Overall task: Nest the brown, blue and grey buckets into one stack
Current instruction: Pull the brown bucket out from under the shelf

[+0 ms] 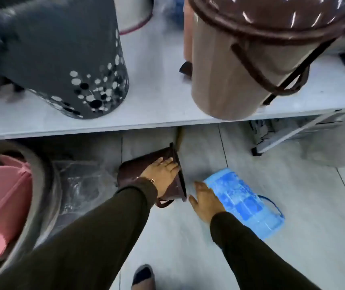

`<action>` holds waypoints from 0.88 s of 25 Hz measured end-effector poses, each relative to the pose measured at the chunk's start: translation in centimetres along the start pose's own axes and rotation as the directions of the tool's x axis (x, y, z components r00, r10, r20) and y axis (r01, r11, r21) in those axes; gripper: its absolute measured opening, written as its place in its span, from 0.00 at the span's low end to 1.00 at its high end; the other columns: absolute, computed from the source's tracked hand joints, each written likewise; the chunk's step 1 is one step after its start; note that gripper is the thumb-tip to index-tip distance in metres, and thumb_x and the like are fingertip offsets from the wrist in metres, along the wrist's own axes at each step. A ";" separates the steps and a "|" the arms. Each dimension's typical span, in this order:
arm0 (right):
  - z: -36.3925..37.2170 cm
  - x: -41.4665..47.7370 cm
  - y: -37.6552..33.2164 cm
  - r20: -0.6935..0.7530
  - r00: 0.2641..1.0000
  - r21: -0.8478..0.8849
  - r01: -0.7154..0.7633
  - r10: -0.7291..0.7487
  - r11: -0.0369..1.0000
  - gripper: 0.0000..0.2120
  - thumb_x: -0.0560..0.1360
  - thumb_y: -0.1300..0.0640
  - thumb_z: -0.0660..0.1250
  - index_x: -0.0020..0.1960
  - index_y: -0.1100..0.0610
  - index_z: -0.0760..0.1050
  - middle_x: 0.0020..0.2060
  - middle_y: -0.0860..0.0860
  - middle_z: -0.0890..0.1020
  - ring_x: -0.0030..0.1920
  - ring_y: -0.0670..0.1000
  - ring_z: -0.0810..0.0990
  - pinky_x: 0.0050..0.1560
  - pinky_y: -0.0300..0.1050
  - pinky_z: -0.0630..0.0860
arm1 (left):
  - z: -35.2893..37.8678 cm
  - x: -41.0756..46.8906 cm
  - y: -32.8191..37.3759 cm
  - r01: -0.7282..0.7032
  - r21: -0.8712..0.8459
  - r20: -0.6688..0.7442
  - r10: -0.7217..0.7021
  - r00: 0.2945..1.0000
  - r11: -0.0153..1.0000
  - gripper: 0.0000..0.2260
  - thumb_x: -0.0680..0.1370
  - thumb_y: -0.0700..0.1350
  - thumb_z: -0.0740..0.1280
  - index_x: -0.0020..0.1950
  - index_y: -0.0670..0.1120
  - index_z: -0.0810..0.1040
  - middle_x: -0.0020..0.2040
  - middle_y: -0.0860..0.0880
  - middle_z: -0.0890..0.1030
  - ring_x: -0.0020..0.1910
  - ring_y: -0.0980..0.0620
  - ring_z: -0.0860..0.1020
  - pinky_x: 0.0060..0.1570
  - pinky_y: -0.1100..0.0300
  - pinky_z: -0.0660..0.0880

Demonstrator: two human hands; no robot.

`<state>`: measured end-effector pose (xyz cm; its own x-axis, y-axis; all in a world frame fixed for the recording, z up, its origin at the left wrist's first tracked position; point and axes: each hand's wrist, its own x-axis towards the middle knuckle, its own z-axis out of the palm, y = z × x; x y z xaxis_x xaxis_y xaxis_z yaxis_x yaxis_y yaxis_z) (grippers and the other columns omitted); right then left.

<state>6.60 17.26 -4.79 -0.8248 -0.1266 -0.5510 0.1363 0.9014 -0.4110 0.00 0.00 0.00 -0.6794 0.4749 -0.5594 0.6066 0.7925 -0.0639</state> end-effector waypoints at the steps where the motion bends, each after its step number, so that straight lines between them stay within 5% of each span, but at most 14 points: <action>1: 2.1 2.5 0.6 -0.005 1.000 0.063 -0.009 0.009 0.998 0.27 0.82 0.51 0.59 0.77 0.60 0.61 0.74 0.60 0.69 0.75 0.59 0.67 0.75 0.50 0.62 | 1.6 2.3 0.0 -0.046 0.042 0.010 0.045 0.999 0.998 0.27 0.81 0.43 0.55 0.79 0.45 0.53 0.81 0.48 0.56 0.80 0.48 0.51 0.78 0.50 0.48; 6: 9.4 8.7 1.6 0.050 0.996 0.310 -0.087 0.076 0.947 0.18 0.79 0.54 0.66 0.67 0.60 0.74 0.61 0.59 0.82 0.60 0.60 0.80 0.63 0.49 0.75 | 9.2 8.6 0.0 -0.208 0.205 0.085 0.194 0.977 0.956 0.24 0.83 0.45 0.53 0.79 0.46 0.55 0.80 0.49 0.57 0.80 0.47 0.51 0.78 0.48 0.48; 9: 10.8 9.4 1.4 -0.027 0.994 0.474 -0.083 0.108 0.876 0.08 0.78 0.58 0.68 0.50 0.63 0.77 0.45 0.60 0.85 0.41 0.58 0.81 0.45 0.47 0.77 | 9.1 9.3 -1.0 -0.257 0.293 0.004 0.268 0.963 0.921 0.20 0.82 0.42 0.53 0.75 0.45 0.66 0.76 0.45 0.67 0.78 0.45 0.60 0.77 0.48 0.51; 11: 9.9 9.2 0.5 -0.103 0.993 0.476 -0.003 0.059 0.880 0.10 0.77 0.57 0.69 0.44 0.63 0.76 0.39 0.60 0.83 0.37 0.58 0.79 0.41 0.49 0.76 | 7.7 8.6 -2.7 -0.279 0.279 -0.067 0.308 0.949 0.919 0.18 0.81 0.41 0.55 0.70 0.45 0.73 0.70 0.45 0.73 0.73 0.44 0.68 0.77 0.49 0.54; 15: 7.3 6.4 -3.0 -0.180 0.953 0.045 0.257 -0.246 0.965 0.12 0.79 0.52 0.65 0.58 0.56 0.81 0.49 0.55 0.87 0.48 0.56 0.84 0.52 0.49 0.81 | 6.2 2.5 -6.8 -0.261 0.133 -0.039 0.268 0.963 0.956 0.17 0.80 0.40 0.58 0.67 0.50 0.75 0.64 0.45 0.75 0.64 0.41 0.75 0.67 0.43 0.71; 18: 8.2 5.3 -5.4 0.036 0.923 -0.275 0.379 -0.384 0.884 0.12 0.80 0.57 0.62 0.61 0.55 0.79 0.52 0.55 0.86 0.51 0.59 0.84 0.52 0.52 0.82 | 10.0 -2.6 -6.2 -0.156 -0.023 0.071 0.157 0.985 0.987 0.20 0.79 0.35 0.59 0.69 0.48 0.72 0.64 0.43 0.74 0.59 0.39 0.78 0.55 0.44 0.79; 22: 10.8 4.6 -6.4 0.221 0.911 -0.413 0.411 -0.348 0.813 0.12 0.79 0.62 0.60 0.58 0.57 0.79 0.51 0.57 0.85 0.51 0.60 0.84 0.50 0.51 0.80 | 15.8 -5.4 -3.2 0.068 -0.200 0.104 -0.047 0.993 0.977 0.21 0.76 0.31 0.59 0.67 0.47 0.73 0.64 0.44 0.74 0.57 0.40 0.79 0.51 0.47 0.79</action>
<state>7.84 6.40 -12.58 -0.6777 -0.5208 -0.5191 -0.4549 0.8516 -0.2605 8.26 -11.13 -9.87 -0.6605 0.3943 -0.6390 0.4641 0.8834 0.0654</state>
